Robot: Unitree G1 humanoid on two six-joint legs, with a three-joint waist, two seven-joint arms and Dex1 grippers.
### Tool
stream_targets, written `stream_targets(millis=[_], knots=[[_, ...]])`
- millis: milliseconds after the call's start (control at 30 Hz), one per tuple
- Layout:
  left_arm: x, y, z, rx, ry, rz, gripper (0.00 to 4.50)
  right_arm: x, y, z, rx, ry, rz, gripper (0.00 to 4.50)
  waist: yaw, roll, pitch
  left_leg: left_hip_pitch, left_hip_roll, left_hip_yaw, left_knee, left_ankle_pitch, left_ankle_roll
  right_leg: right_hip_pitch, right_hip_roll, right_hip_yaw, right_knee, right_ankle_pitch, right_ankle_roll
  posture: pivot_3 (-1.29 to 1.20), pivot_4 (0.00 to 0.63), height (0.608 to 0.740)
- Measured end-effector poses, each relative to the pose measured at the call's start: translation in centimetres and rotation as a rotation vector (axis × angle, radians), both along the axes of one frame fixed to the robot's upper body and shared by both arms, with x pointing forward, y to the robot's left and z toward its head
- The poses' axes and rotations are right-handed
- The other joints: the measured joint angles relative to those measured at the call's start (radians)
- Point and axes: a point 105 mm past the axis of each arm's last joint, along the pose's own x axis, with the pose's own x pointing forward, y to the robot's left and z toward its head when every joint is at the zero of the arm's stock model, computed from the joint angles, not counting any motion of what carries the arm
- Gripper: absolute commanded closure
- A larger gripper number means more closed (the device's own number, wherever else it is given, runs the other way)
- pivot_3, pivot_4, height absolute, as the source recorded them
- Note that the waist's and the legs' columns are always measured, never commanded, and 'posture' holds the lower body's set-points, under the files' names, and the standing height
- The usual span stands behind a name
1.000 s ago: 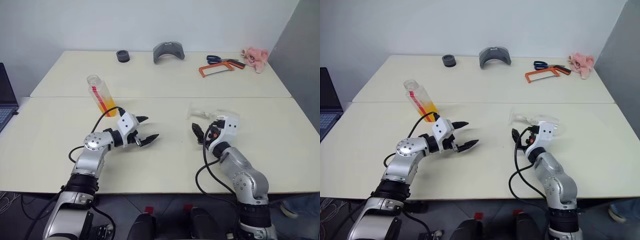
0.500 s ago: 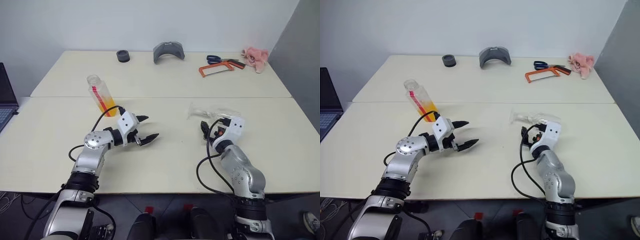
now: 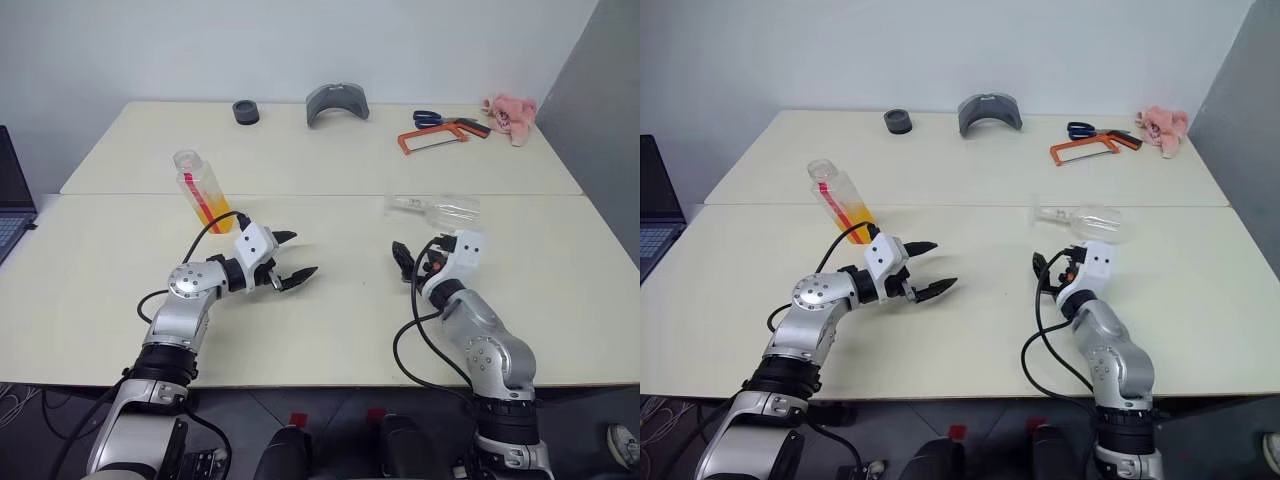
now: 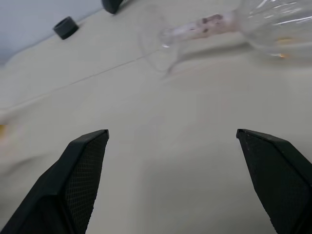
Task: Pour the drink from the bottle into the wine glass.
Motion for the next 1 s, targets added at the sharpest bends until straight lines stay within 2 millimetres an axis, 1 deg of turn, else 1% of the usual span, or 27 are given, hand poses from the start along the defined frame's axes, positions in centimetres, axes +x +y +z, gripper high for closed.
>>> stream_targets(millis=[233, 333, 733, 1000], knots=[[0.0, 0.0, 0.0, -0.001, -0.002, 0.006, 0.0, -1.2, 2.4, 1.7, 0.066, -0.081, 0.166, 0.02, 0.0, 0.0, 0.0, 0.0, 0.0, 0.0, 0.0, 0.0, 0.0, 0.0, 0.0, 0.0, 0.0, 0.0, 0.0, 0.0, 0.15, 0.74], [0.1, 0.1, 0.0, -0.002, -0.003, 0.01, 0.0, -1.4, 2.5, 1.9, 0.065, -0.089, 0.173, 0.02, 0.0, 0.0, 0.0, 0.0, 0.0, 0.0, 0.0, 0.0, 0.0, 0.0, 0.0, 0.0, 0.0, 0.0, 0.0, 0.0, 0.15, 0.74], [0.1, 0.1, 0.0, -0.002, -0.004, 0.011, 0.0, -1.3, 2.2, 1.8, 0.041, -0.09, 0.162, 0.02, 0.0, 0.0, 0.0, 0.0, 0.0, 0.0, 0.0, 0.0, 0.0, 0.0, 0.0, 0.0, 0.0, 0.0, 0.0, 0.0, 0.15, 0.74], [0.1, 0.0, 0.1, -0.005, -0.007, 0.009, 0.0, -1.3, 2.4, 1.7, 0.029, -0.086, 0.171, 0.02, 0.0, 0.0, 0.0, 0.0, 0.0, 0.0, 0.0, 0.0, 0.0, 0.0, 0.0, 0.0, 0.0, 0.0, 0.0, 0.0, 0.15, 0.74]])
